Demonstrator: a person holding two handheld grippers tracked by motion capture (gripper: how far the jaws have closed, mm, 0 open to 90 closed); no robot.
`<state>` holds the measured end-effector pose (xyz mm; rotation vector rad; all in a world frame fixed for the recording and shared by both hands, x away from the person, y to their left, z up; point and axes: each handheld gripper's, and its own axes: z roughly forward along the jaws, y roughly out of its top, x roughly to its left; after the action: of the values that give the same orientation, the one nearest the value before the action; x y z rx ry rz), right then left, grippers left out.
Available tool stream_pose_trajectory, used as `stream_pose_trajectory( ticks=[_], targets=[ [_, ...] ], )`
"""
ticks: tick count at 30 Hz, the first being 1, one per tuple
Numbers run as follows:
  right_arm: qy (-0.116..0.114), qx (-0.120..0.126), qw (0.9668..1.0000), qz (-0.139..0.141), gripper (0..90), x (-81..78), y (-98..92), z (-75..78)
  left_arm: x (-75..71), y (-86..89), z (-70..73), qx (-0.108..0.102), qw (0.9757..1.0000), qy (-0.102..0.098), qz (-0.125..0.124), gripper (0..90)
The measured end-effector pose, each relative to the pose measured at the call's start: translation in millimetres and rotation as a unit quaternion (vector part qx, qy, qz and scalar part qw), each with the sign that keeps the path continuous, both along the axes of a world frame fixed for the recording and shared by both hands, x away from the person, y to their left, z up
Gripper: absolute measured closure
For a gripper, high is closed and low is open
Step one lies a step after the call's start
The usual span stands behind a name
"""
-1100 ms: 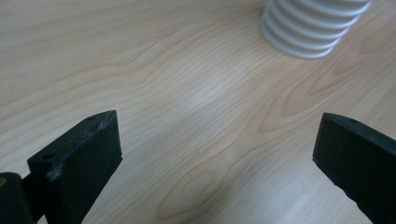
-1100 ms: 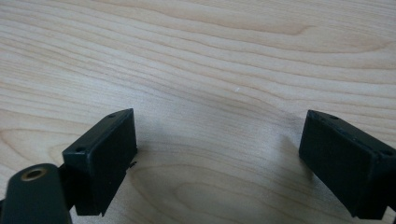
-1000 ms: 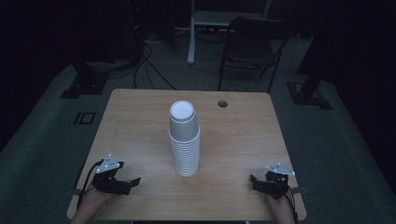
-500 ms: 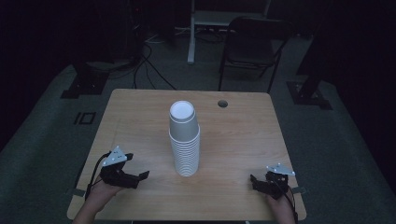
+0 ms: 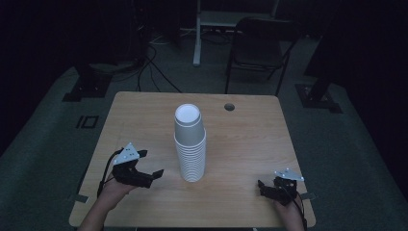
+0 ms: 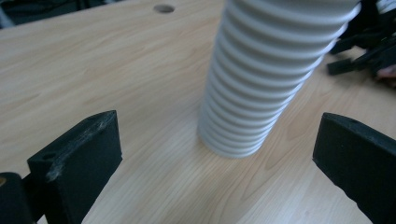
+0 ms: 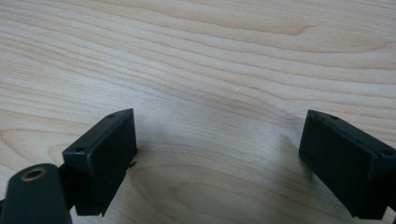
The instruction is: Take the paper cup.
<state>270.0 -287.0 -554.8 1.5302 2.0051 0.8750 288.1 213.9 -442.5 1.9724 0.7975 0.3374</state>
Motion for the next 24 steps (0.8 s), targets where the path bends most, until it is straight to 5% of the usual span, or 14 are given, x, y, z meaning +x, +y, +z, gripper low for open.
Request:
stream_pose_trajectory(
  ticks=[24],
  targets=[
    [0.0,0.0,1.0,0.0,10.5,0.0,0.0,0.0,13.9,-40.3,54.0,-0.019,0.9966,-0.059,-0.053,1.5]
  ],
)
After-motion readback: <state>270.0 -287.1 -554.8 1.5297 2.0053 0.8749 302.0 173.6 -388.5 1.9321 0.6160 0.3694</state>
